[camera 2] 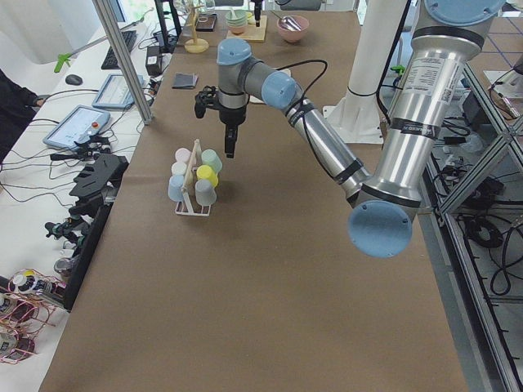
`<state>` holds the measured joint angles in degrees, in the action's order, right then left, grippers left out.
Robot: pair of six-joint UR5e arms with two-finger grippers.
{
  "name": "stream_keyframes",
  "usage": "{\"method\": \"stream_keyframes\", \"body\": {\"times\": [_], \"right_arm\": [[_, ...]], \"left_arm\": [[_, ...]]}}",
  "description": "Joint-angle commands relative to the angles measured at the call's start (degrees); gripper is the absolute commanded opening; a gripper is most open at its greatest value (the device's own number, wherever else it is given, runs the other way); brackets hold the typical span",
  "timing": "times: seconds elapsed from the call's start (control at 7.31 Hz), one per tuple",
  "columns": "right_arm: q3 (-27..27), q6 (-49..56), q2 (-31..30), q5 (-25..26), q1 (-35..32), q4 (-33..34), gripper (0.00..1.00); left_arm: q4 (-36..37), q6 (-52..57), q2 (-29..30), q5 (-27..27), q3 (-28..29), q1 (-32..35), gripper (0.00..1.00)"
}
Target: Pick up and place green cup on tray
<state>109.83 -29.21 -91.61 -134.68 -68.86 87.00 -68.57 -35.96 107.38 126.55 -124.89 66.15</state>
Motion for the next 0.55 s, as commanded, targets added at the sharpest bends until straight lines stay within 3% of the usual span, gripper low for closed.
{"method": "stream_keyframes", "body": {"times": [0.0,0.14,0.27,0.41], "right_arm": [[0.12,-14.92,-1.37,5.0,9.83,-13.81,0.98],[-0.23,-18.91,-1.99,8.17,13.8,-17.44,0.98],[-2.49,-21.04,-2.08,10.12,16.8,-22.35,0.98],[-6.43,-23.23,-2.17,11.18,18.48,-29.62,0.98]], "left_arm": [[-0.16,-3.85,5.64,-1.31,-1.14,-10.37,0.98],[-0.6,-3.59,7.22,-2.44,-0.45,-11.99,0.98],[-5.56,-1.15,7.23,-3.58,0.95,-14.88,0.98],[-14.66,5.92,4.01,-14.65,0.88,-22.04,0.98]]}}
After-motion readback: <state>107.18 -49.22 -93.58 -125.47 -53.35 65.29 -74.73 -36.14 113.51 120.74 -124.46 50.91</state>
